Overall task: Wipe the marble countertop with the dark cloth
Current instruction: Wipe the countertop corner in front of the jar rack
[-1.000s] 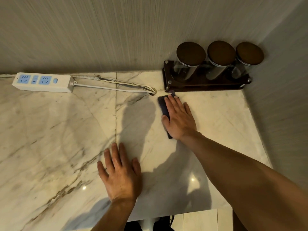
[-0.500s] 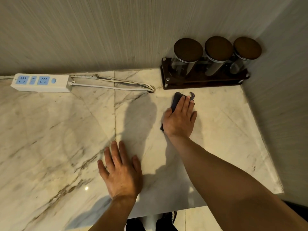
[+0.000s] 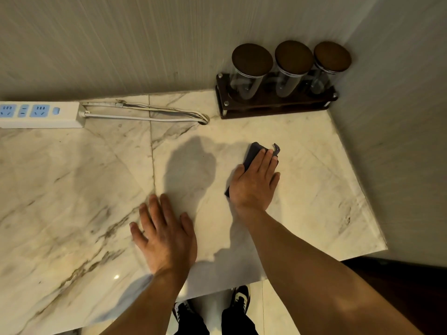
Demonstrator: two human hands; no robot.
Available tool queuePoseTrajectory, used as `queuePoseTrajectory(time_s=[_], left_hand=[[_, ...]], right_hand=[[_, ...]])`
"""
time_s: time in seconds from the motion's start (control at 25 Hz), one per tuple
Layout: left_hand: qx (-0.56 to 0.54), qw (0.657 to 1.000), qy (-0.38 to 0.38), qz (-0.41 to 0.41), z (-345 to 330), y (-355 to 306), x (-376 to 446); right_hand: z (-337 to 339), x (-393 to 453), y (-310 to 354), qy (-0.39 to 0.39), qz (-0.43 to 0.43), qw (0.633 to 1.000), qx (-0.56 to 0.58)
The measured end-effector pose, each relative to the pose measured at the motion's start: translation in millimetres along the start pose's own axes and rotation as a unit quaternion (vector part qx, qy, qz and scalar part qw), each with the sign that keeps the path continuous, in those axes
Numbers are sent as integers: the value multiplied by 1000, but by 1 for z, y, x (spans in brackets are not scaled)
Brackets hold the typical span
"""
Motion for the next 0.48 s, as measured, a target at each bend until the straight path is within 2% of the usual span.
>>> queuePoseTrajectory(time_s=[0.2,0.48], left_hand=[[9,999,37,10,-5,2,1],[-29,999,30,-8,-2,3,-1]], right_hand=[[1,-32,-14,8,-14,1000,0],[5,-86,-32,-13,-16,1000,10]])
Point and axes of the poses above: each hand's wrist, its own x-axis towards the middle knuckle, its own z-axis out of the back of the hand, y = z × x, the point moved 5 cm from there along x, towards the middle knuckle, and after that the axes turned 13 degrees about z, right-handed, at the moved point
